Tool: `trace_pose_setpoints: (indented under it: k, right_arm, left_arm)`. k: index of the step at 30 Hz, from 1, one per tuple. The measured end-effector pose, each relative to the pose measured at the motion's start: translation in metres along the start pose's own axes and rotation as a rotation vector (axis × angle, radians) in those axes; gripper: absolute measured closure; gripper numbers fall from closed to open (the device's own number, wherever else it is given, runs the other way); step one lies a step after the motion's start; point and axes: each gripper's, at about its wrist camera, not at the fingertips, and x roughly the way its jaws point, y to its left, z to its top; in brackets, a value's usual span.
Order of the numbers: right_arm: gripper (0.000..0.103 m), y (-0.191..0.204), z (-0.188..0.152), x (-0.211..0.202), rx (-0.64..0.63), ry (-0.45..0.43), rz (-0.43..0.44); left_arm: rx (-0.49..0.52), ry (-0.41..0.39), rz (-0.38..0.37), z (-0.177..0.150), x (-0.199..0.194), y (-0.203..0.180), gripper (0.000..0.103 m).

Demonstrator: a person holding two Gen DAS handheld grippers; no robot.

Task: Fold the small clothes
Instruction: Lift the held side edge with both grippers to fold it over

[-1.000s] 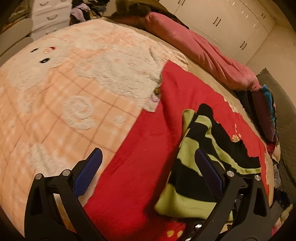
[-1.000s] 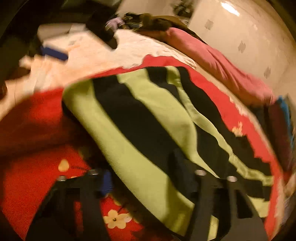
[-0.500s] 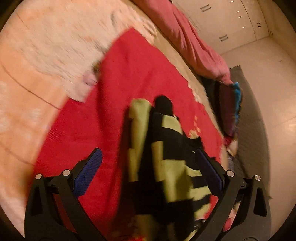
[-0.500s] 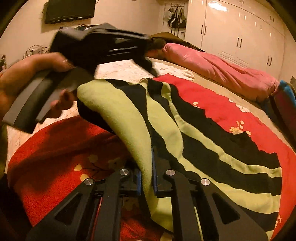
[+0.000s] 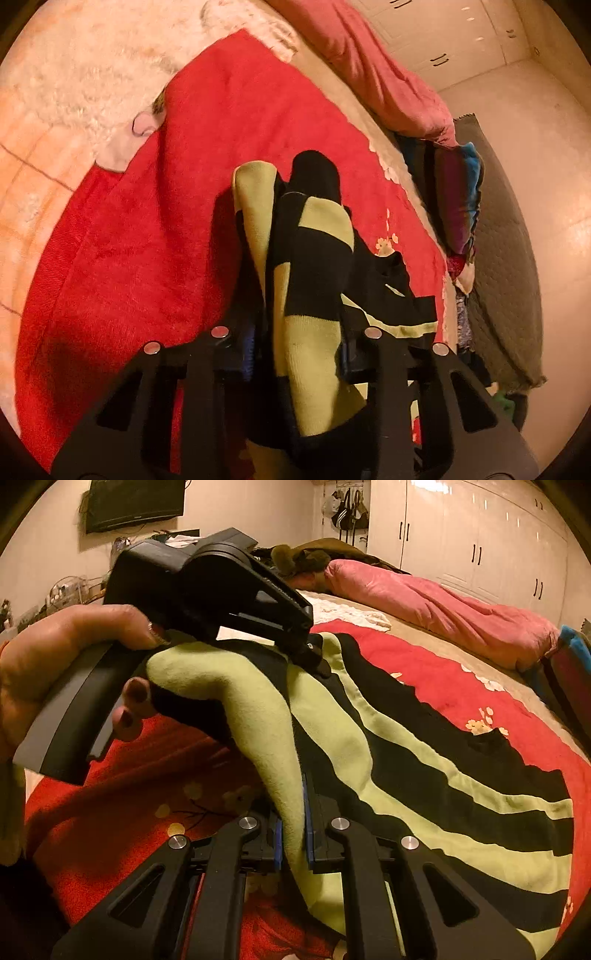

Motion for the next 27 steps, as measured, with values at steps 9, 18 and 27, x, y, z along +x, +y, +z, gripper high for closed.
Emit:
trace_pose_setpoints:
  k: [9, 18, 27]
  right_arm:
    - [0.095, -0.027, -0.001, -0.041, 0.072, -0.072, -0.015]
    - [0.096, -0.061, -0.023, -0.097, 0.127, -0.133, -0.073]
    - [0.096, -0.091, -0.069, -0.129, 0.192, -0.106, -0.127]
  left_arm:
    - [0.104, -0.044, -0.03, -0.009, -0.018, -0.067, 0.082]
    - [0.214, -0.012, -0.038, -0.033, 0.003, -0.153, 0.082]
    - [0.296, 0.105, -0.009, -0.077, 0.06, -0.212, 0.081]
